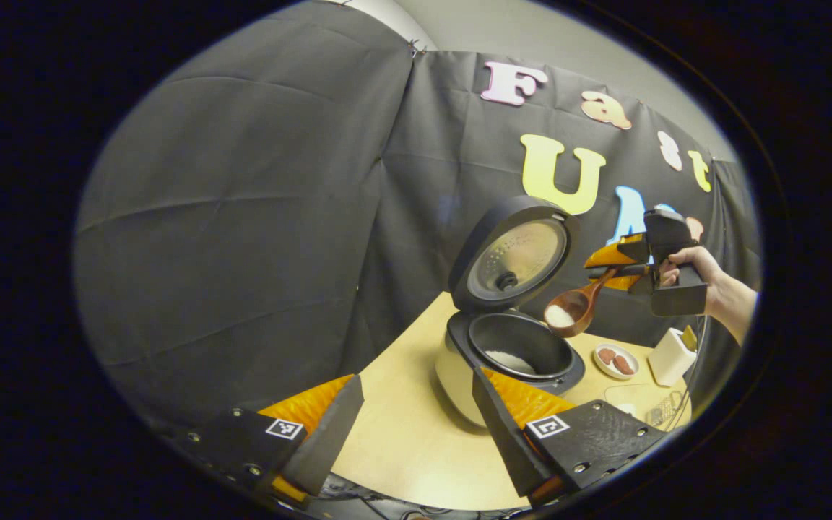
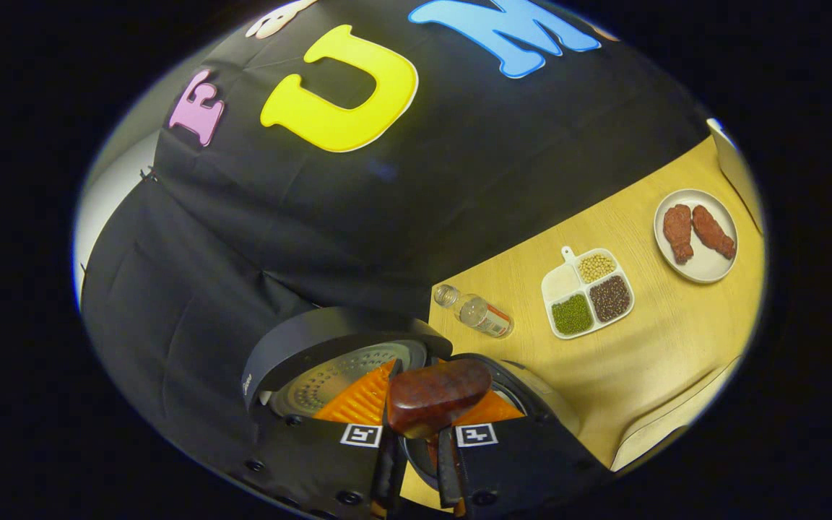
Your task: Close the left gripper, press the button to open the rice cooker; take a wooden spoon from the chopstick holder with the right hand, scoop a spoonful of rice and pour it into the rice cooker, then put the wooden spoon back into the chopstick holder.
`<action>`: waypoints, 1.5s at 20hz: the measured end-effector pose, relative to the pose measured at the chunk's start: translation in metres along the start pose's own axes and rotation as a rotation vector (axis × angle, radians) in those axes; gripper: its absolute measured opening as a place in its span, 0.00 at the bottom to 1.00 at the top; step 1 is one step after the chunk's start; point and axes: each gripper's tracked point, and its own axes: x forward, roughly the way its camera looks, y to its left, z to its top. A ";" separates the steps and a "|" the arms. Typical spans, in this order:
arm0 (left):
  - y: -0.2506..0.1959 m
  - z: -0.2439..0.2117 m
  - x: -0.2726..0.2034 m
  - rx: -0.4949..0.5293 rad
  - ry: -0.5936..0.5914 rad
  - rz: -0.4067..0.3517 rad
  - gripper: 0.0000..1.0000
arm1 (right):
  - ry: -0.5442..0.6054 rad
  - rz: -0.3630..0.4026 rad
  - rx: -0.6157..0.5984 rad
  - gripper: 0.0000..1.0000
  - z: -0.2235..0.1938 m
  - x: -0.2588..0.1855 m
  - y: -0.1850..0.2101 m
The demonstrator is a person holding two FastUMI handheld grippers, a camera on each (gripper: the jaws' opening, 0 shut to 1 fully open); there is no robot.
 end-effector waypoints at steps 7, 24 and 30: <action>0.003 0.002 0.005 0.040 0.001 0.010 0.96 | -0.072 -0.026 -0.205 0.23 -0.004 0.011 0.005; 0.023 -0.005 -0.001 0.035 0.020 0.064 0.96 | -0.074 -0.002 -0.588 0.23 -0.041 0.035 0.042; 0.026 -0.004 -0.002 0.035 0.010 0.071 0.96 | -0.095 0.011 -0.732 0.23 -0.043 0.032 0.058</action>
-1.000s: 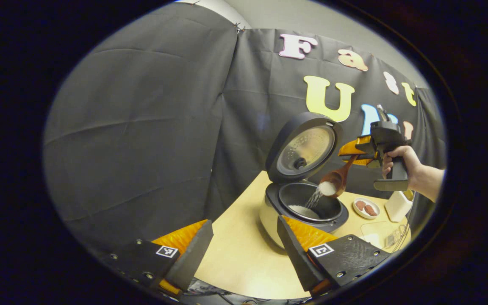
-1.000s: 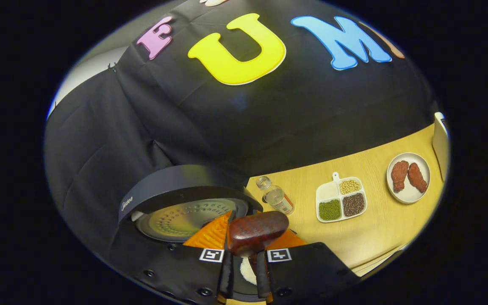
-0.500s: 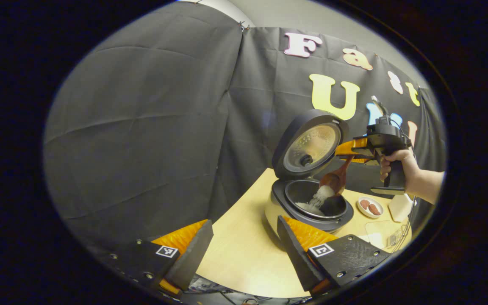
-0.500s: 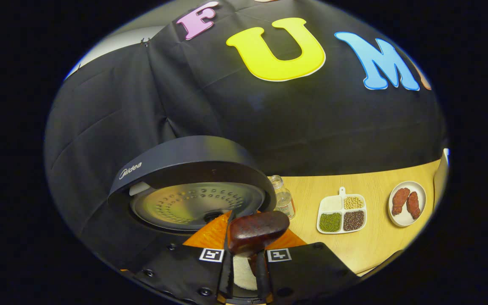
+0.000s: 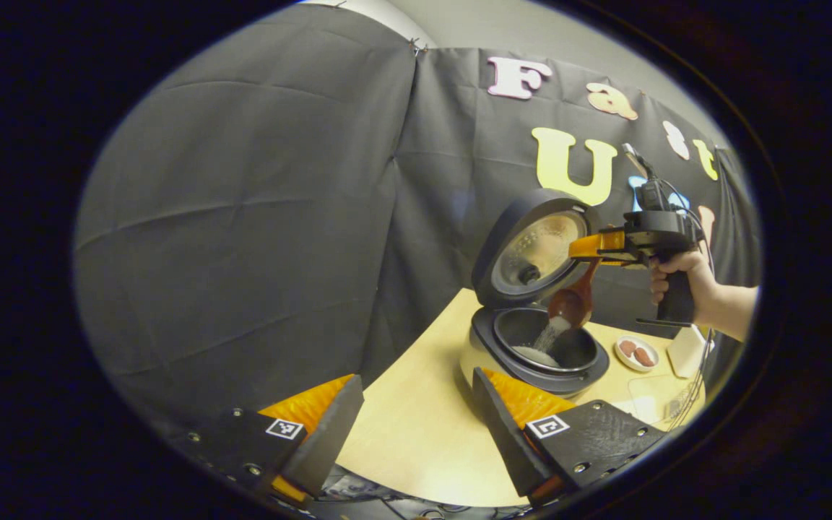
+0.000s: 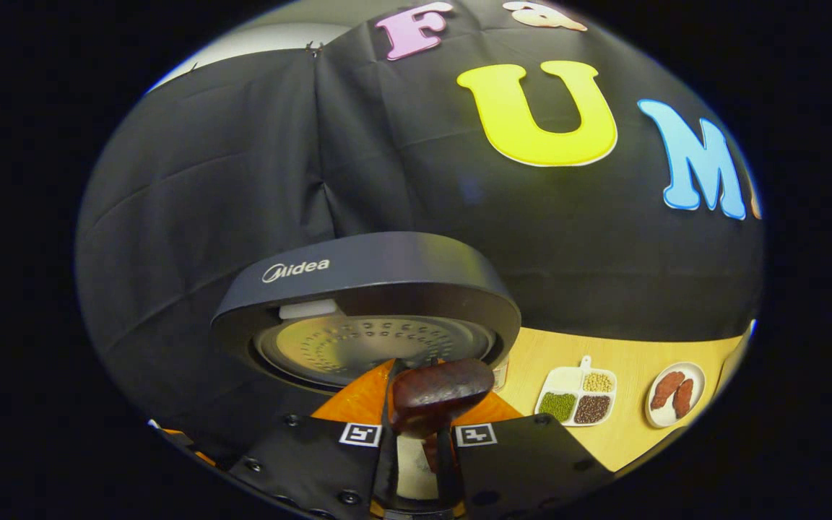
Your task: Close the left gripper, press the button to open the rice cooker; take a wooden spoon from the chopstick holder with the right hand, scoop a spoonful of rice and pour it into the rice cooker, then put the wooden spoon back into the chopstick holder.
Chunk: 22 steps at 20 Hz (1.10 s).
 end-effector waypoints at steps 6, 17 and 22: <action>0.000 0.000 -0.003 -0.009 -0.006 -0.003 0.96 | -0.014 0.018 -0.191 0.23 0.001 -0.001 0.012; 0.003 -0.003 -0.011 -0.025 0.003 0.001 0.96 | -0.007 0.025 -0.466 0.23 -0.022 -0.009 0.021; -0.003 -0.004 -0.015 -0.008 0.004 -0.010 0.96 | -0.023 0.035 -0.442 0.23 -0.021 -0.017 0.017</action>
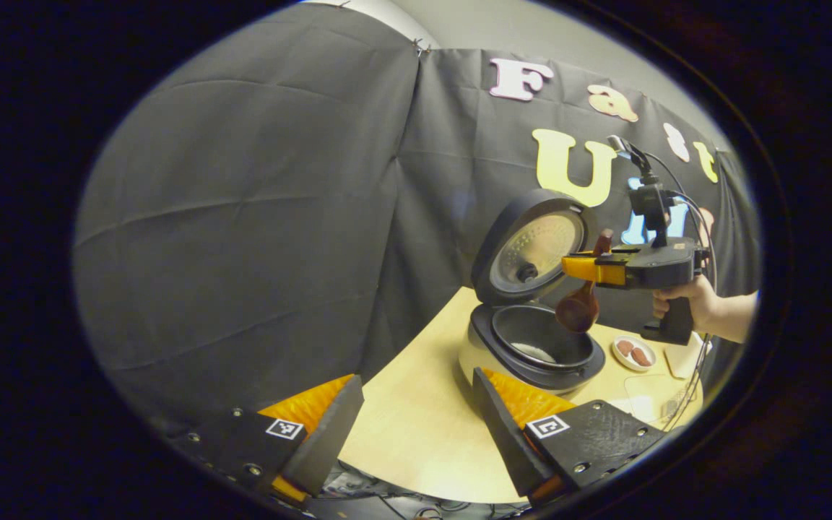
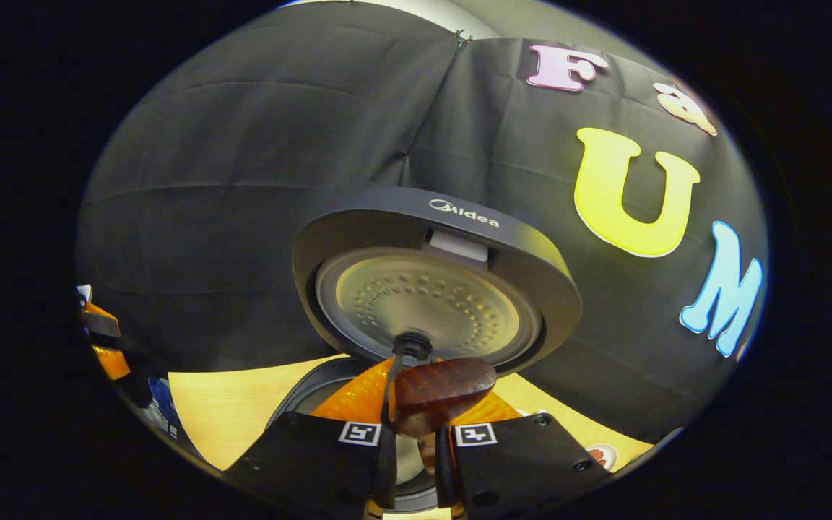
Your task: Close the left gripper, press the button to open the rice cooker; take a wooden spoon from the chopstick holder with the right hand, scoop a spoonful of rice and pour it into the rice cooker, then put the wooden spoon back into the chopstick holder.
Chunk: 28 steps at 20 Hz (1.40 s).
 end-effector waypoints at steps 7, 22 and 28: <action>-0.030 0.000 -0.001 0.026 0.002 -0.066 0.96 | -0.036 -0.018 0.315 0.23 0.020 -0.060 -0.035; -0.183 -0.002 0.015 0.133 0.023 -0.379 0.96 | -0.073 -0.468 0.736 0.21 -0.082 -0.254 -0.223; -0.241 0.004 0.010 0.132 0.037 -0.435 0.96 | -0.039 -0.637 0.883 0.23 -0.170 -0.337 -0.264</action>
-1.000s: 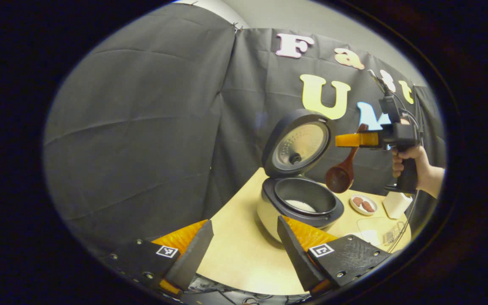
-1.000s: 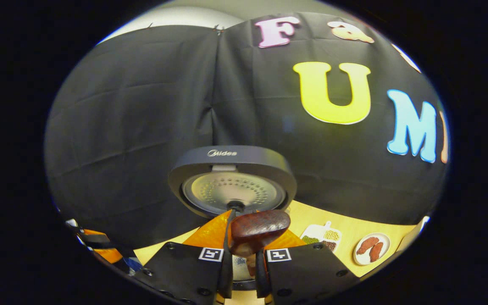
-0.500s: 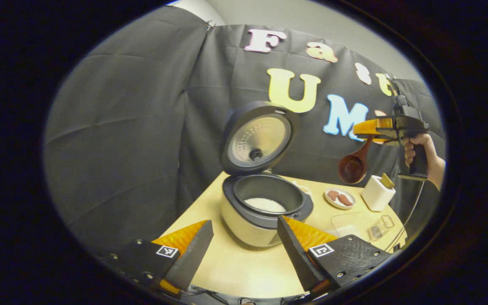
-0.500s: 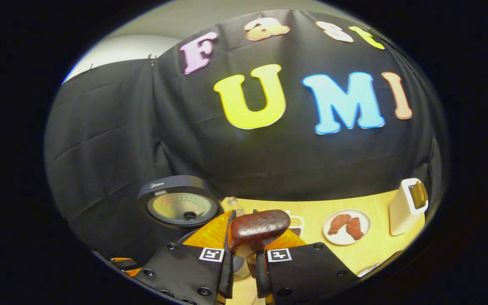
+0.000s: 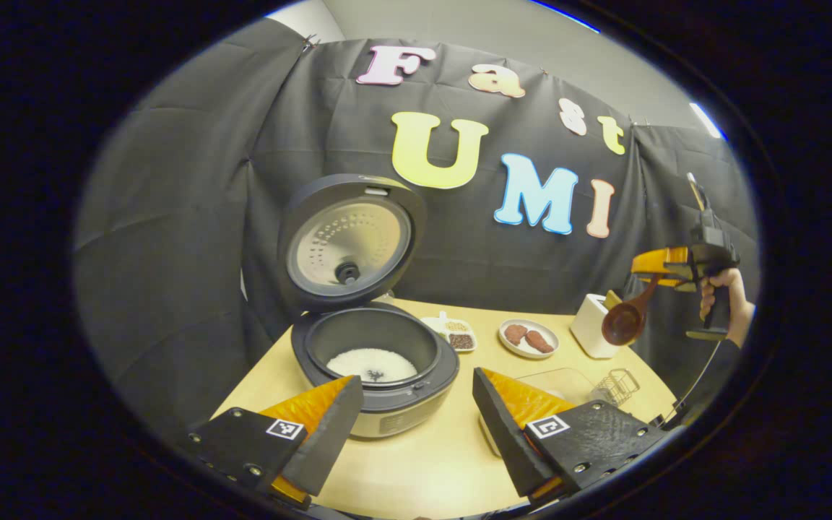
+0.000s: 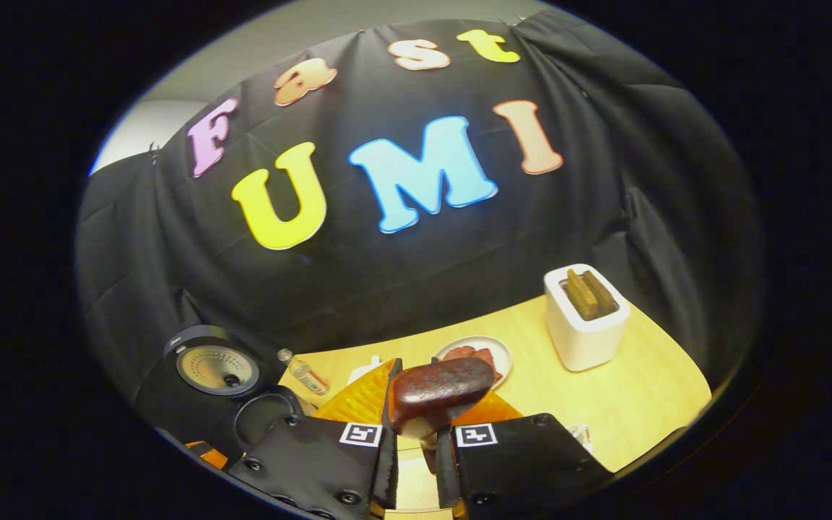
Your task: Close the left gripper, press the button to open the rice cooker; take a wooden spoon from the chopstick holder with the right hand, scoop a spoonful of rice and pour it into the rice cooker, then put the wooden spoon back into the chopstick holder.
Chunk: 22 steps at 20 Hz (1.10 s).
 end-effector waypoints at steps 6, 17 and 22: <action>-0.045 0.007 0.001 0.025 0.014 0.019 0.96 | 0.065 -0.138 0.098 0.23 -0.031 0.006 -0.110; -0.100 0.001 -0.040 0.027 0.029 0.182 0.95 | 0.274 -0.113 0.143 0.23 -0.121 0.055 -0.172; -0.109 -0.001 -0.061 -0.003 0.008 0.294 0.96 | 0.319 -0.049 0.158 0.22 -0.136 0.060 -0.175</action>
